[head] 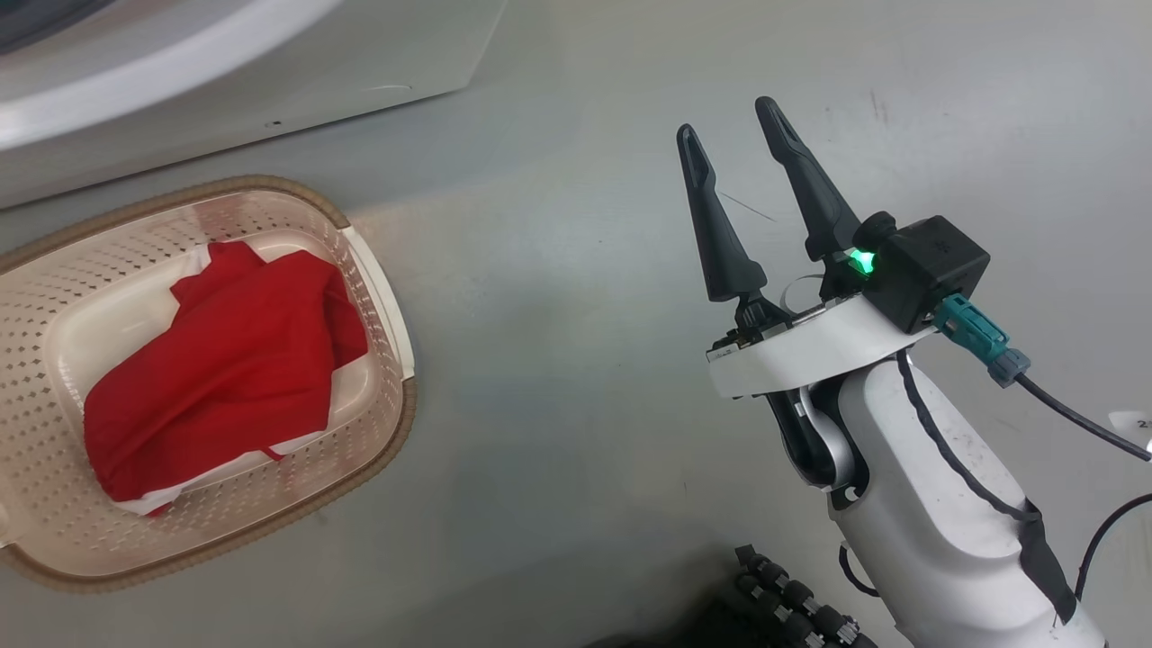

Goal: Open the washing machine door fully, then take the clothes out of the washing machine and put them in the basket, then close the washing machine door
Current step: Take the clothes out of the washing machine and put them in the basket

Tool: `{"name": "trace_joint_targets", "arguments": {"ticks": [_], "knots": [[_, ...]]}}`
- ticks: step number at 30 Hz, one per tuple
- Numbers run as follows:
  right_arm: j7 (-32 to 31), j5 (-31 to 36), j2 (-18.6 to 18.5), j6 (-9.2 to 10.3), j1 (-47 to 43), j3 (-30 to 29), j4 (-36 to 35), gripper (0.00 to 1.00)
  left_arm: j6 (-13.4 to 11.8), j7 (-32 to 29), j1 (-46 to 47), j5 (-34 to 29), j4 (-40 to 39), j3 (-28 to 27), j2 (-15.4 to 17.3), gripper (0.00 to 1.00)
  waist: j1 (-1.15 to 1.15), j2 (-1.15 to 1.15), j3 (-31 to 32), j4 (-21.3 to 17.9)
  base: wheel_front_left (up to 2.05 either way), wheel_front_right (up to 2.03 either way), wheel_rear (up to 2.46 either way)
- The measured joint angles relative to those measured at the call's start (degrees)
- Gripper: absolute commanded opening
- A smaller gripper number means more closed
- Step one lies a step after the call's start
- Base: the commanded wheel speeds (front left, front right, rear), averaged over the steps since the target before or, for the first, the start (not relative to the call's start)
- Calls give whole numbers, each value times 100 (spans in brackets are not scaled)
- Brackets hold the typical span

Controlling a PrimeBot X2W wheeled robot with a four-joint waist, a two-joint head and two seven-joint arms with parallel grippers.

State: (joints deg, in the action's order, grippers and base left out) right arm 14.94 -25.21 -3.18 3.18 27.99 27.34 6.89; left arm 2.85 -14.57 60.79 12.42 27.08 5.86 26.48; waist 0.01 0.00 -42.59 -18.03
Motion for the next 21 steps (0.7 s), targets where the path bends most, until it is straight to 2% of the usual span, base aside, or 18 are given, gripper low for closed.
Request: {"name": "trace_joint_targets", "arguments": {"ticks": [11,21], "knots": [[0,-51,1,49,25,71,5,100,47,-235,241,-119,606,14,196,100,0,0,-50,-95,0,0,0],[0,-55,1,100,80,81,81,100,-12,-792,354,-67,1145,-19,147,100,-1,0,-16,-64,0,0,0]]}}
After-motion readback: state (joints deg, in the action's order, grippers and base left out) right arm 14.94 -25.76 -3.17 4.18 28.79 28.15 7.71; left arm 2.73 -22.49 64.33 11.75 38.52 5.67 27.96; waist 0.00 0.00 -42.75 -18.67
